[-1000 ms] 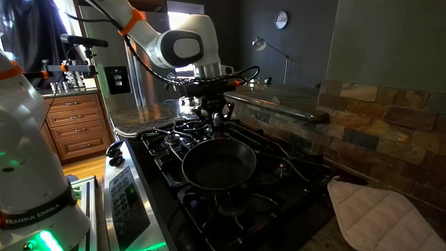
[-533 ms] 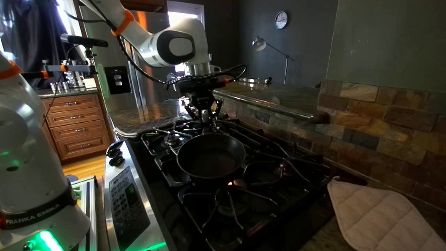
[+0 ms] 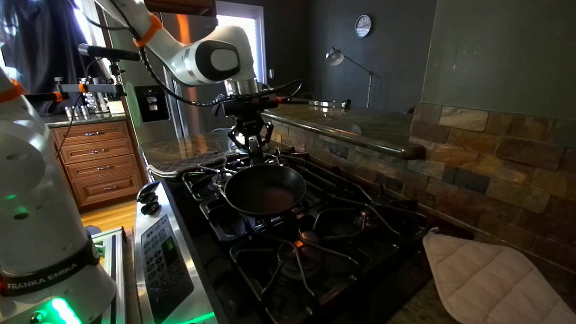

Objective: Move the pan to the bottom left stove plate

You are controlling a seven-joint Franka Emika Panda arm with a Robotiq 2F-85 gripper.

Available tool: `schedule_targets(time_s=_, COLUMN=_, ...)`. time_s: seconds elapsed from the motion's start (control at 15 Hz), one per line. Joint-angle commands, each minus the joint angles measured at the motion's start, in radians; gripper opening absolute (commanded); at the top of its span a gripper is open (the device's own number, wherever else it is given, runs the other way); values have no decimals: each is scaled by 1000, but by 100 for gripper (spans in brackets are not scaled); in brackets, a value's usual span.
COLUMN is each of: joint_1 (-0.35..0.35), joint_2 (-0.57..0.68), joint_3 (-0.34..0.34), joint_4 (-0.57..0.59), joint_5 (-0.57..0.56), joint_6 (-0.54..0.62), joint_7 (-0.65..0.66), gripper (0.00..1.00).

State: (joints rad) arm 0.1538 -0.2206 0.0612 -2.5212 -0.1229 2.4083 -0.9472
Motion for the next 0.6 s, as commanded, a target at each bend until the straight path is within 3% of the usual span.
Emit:
schedule_targets(time_s=0.0, joint_1=10, joint_2=0, joint_3=2, joint_4=1, joint_5=0, joint_6=-2, joint_7=1, gripper=32)
schedule_targets(time_s=0.4, joint_1=15, joint_2=0, joint_3=5, joint_4=1, joint_5=1, joint_6=-2, joint_7=1, gripper=32)
schedule_targets(time_s=0.47, joint_1=15, joint_2=0, joint_3=5, joint_4=1, joint_5=1, joint_6=-2, joint_7=1, gripper=8)
schedule_targets(time_s=0.53, joint_1=21, joint_2=1, joint_3=8, joint_4=-2, joint_5=5, joint_6=7, joint_7=-2, gripper=8)
